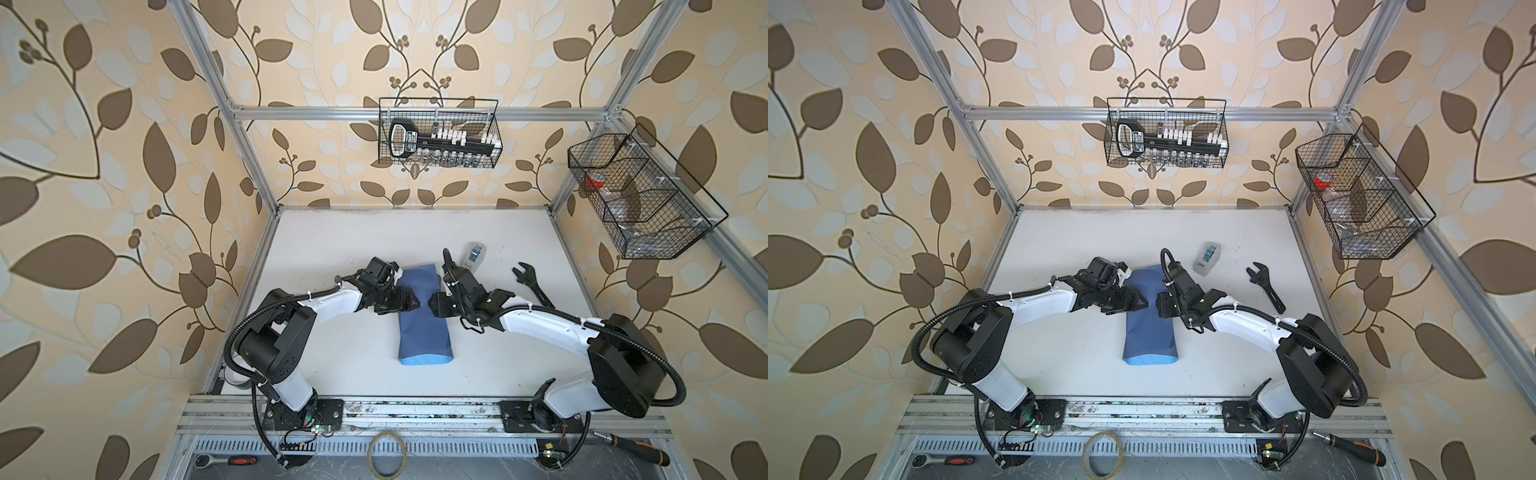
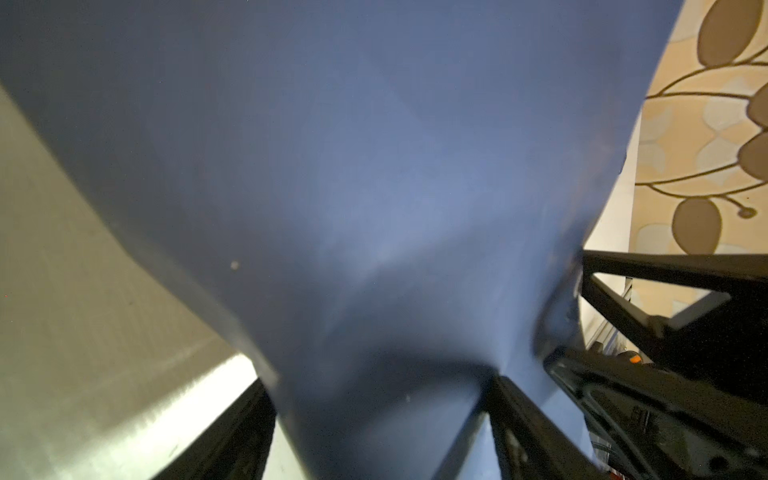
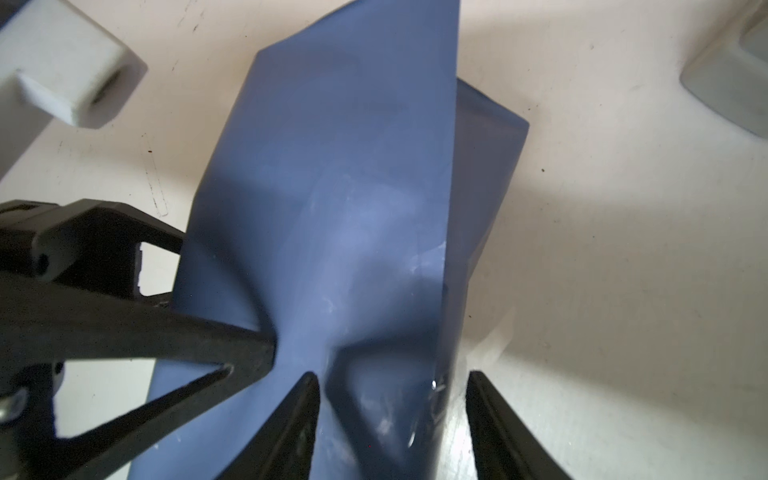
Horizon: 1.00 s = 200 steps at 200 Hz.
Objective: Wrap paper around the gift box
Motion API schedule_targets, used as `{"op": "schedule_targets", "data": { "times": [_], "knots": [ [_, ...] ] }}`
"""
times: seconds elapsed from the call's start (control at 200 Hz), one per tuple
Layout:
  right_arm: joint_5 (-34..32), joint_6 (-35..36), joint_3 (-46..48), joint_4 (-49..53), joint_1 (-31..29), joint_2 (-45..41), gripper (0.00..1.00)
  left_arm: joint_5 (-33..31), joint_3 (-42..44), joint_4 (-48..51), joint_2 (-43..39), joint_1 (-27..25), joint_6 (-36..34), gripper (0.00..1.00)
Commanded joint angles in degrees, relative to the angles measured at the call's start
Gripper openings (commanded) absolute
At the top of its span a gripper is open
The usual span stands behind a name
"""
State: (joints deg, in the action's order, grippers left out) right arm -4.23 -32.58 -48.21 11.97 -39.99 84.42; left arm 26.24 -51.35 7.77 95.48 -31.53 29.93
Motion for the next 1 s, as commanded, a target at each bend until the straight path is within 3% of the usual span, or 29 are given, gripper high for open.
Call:
{"op": "schedule_targets", "data": {
  "times": [0.0, 0.495, 0.88, 0.995],
  "knots": [
    [1.23, 0.17, 0.89, -1.05, 0.24, 0.73, 0.59, -14.12, 3.38, 8.32, 7.28, -0.64, -1.9, 0.8],
    [4.89, 0.34, 0.81, -3.09, 1.13, 2.87, 0.61, -14.18, 3.4, 8.4, 7.33, -0.64, -1.81, 0.8],
    [16.76, -0.62, 3.24, -10.91, 4.07, 6.15, 0.7, -13.88, 3.42, 7.83, 7.7, -0.64, -1.72, 0.8],
    [18.56, -0.66, 3.82, -12.59, 4.61, 7.09, 0.77, -13.78, 3.36, 7.81, 7.91, -0.63, -1.85, 0.8]
  ]
}}
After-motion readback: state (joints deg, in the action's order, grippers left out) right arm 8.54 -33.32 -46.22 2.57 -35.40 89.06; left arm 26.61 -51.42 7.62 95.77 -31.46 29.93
